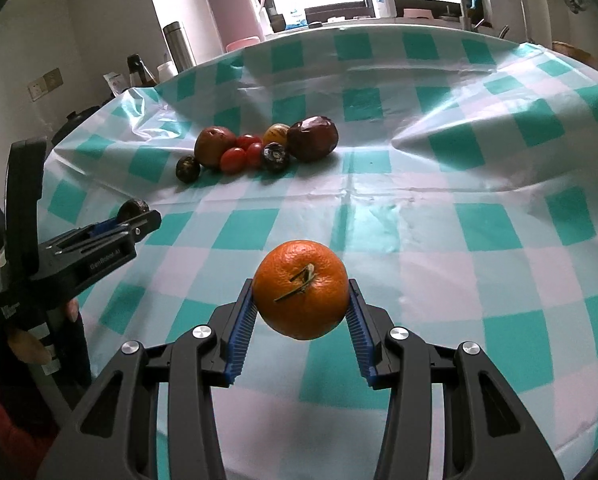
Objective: Organize fruits
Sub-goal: 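Grasp an orange with the right tool while the left tool grasps a dark shriveled fruit, lift, then carry the orange and dark fruit over the white box with both tools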
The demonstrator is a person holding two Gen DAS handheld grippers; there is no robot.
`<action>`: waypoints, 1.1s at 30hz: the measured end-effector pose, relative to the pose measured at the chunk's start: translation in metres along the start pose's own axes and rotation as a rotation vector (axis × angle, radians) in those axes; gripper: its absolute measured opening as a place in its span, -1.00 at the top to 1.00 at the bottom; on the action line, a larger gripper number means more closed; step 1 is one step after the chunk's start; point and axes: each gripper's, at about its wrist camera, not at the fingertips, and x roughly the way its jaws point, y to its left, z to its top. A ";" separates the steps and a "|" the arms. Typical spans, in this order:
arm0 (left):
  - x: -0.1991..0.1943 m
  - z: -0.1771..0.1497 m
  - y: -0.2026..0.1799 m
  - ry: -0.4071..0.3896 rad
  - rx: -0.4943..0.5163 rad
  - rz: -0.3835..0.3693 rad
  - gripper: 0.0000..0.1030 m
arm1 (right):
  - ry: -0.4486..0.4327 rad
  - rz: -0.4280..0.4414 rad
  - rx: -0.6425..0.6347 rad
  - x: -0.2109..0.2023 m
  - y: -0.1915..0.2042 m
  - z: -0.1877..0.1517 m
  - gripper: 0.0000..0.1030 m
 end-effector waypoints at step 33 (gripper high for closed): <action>-0.110 -0.045 -0.202 -0.134 0.486 -0.198 0.24 | -0.111 -0.215 0.217 -0.149 -0.138 -0.114 0.15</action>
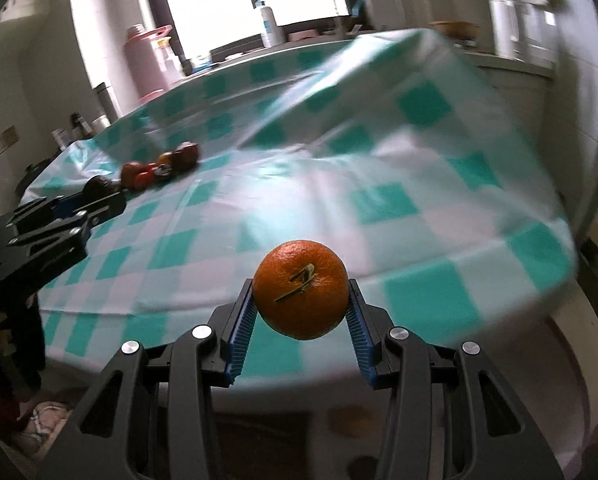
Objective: Organize fruits
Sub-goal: 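Carry the orange and dark fruit over the white box with both tools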
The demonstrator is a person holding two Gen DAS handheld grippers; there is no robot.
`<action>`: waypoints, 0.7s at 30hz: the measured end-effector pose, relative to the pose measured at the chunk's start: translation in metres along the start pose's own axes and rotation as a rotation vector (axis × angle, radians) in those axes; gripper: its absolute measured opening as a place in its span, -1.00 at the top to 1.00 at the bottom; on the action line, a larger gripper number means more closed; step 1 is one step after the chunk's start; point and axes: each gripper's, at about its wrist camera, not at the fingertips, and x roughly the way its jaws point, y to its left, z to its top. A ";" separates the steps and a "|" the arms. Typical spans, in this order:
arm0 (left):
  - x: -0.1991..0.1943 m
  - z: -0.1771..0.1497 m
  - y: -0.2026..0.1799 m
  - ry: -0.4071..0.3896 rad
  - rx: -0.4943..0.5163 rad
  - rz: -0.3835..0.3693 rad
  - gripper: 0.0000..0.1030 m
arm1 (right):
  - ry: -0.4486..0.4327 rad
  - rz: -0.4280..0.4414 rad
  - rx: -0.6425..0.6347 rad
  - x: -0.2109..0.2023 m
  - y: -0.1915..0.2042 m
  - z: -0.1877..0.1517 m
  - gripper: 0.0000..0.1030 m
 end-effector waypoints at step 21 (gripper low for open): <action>0.000 -0.039 -0.215 0.051 0.513 -0.326 0.23 | 0.143 -0.294 0.336 -0.011 -0.166 -0.090 0.15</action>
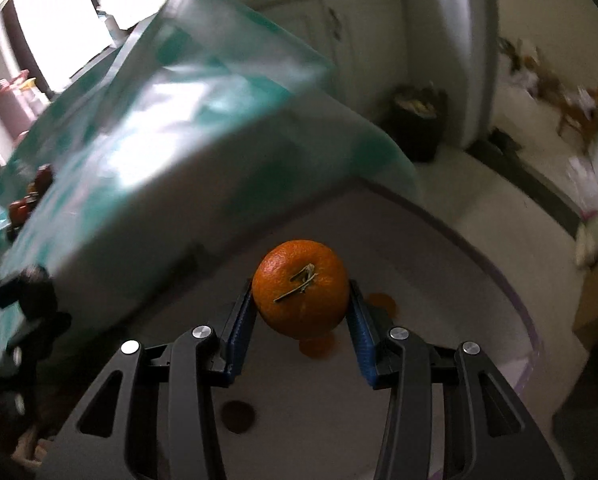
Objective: Organize fruits
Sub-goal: 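Carry the orange and dark fruit over the white box with both tools, then open the right tool to drop the orange while the left tool releases the dark fruit, then move both open tools back over the fruit cluster on the table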
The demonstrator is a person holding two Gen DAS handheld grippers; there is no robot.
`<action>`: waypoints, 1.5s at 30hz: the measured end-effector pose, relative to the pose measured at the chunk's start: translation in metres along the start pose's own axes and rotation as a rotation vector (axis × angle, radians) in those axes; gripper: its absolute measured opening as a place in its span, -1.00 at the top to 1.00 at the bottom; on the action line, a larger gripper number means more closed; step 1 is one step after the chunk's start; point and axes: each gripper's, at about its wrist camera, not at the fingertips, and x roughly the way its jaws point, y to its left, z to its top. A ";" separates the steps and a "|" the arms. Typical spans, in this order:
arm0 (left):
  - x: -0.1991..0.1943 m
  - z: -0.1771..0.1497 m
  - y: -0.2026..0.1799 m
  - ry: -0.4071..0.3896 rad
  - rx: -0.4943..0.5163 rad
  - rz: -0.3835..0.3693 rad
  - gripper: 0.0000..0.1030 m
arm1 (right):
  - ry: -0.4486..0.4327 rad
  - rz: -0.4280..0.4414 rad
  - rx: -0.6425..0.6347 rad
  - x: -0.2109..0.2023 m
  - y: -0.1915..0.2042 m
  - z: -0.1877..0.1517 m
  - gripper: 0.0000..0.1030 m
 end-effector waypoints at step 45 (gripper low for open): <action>0.134 -0.039 -0.085 0.356 0.140 -0.245 -0.02 | 0.242 -0.161 0.019 0.074 -0.033 -0.028 -0.09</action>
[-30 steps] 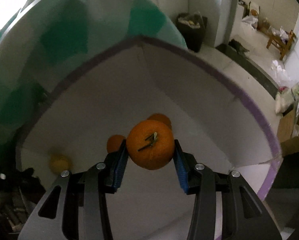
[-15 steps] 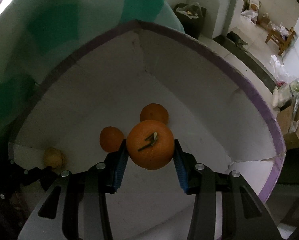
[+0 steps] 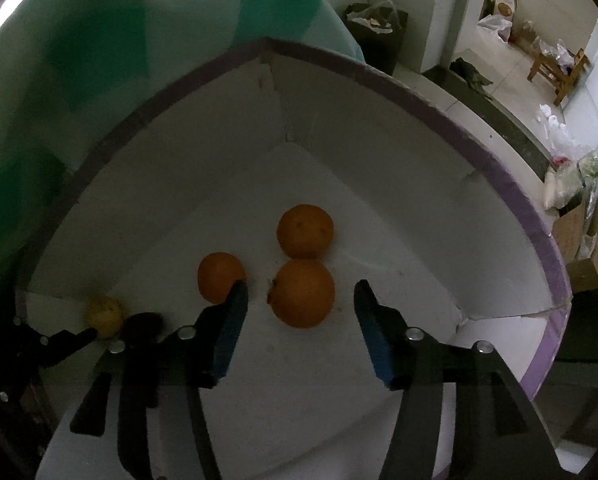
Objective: Organize fruits
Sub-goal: 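Move both open tools back over the fruit cluster on the table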
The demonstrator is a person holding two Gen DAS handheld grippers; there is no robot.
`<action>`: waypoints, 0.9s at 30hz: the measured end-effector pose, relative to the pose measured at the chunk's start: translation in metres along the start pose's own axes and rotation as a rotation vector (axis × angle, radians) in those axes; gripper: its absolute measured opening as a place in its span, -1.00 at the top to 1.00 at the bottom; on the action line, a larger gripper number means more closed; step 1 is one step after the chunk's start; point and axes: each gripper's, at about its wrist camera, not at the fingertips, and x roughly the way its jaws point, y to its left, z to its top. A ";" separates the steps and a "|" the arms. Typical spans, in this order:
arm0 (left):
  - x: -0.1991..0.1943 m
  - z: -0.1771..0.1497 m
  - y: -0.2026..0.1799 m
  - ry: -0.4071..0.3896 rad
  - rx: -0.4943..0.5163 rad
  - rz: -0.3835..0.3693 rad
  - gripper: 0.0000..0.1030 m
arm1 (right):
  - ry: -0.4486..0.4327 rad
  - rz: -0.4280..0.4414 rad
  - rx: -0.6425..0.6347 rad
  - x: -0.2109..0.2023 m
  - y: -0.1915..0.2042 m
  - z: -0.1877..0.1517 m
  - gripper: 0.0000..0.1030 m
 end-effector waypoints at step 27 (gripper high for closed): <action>-0.226 -0.131 0.133 -0.708 -0.344 0.295 -0.96 | -0.482 0.151 -0.249 -0.192 0.146 0.038 -0.69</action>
